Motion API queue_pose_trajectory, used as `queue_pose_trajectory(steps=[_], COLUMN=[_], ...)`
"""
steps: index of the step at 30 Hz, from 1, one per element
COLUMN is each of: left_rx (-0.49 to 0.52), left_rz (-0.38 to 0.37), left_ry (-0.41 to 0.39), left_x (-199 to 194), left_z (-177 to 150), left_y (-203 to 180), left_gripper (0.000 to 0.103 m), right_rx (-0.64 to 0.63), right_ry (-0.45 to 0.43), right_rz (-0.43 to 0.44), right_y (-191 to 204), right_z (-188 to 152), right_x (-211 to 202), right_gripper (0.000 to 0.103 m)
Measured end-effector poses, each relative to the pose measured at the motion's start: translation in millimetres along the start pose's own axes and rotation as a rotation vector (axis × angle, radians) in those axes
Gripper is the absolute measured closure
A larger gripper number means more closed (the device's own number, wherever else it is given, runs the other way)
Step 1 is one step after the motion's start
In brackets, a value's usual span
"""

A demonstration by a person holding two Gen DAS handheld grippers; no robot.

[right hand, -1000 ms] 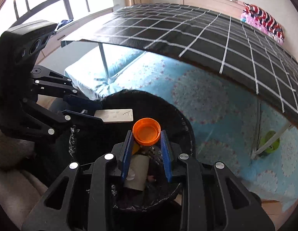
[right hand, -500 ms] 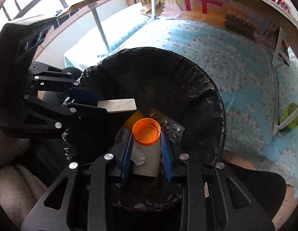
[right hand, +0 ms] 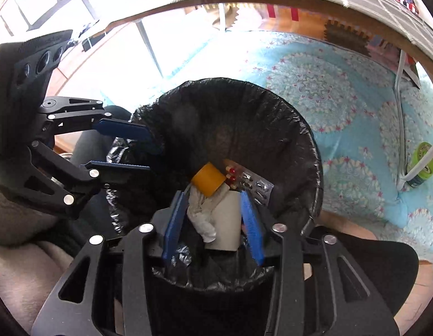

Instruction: Collect trash

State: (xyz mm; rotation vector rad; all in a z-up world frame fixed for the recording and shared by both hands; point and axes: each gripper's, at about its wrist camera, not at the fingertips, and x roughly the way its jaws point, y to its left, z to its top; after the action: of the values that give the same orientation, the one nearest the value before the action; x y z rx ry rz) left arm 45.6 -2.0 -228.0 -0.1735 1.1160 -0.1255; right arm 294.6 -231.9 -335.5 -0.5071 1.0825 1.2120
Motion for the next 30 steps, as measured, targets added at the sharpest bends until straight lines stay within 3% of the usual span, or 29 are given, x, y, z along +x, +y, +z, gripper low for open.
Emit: queue_pose_trajectory(steps=[5,7,10,21,30], left_rx=[0.008,0.012,-0.015,0.002,0.02], left_rz=[-0.039,-0.042,-0.051,-0.014,-0.016], left_ry=[-0.045,-0.061,-0.073,-0.128,-0.161], left_x=[-26.1,-37.4,-50.0,-89.5,-99.7], left_z=[-1.3,-1.9,-0.2,2.1,-0.4], left_y=[-9.2,-13.7,-15.0,-28.3,-32.7], left_gripper=[0.034,0.024,0.021,0.01,0.01], right_rx=[0.015,0.01,0.005,-0.028,-0.022], right_ry=[0.014,0.018,0.024,-0.008,-0.024], right_rz=[0.021,0.021,0.021,0.006,0.014], right_y=[4.1,7.3,11.8,29.6,32.9], right_z=[0.2,-0.2,0.4,1.9,0.3], right_x=[-20.1,-28.5,-39.4,-79.3,-90.6], right_gripper=[0.04,0.031,0.021,0.017,0.017])
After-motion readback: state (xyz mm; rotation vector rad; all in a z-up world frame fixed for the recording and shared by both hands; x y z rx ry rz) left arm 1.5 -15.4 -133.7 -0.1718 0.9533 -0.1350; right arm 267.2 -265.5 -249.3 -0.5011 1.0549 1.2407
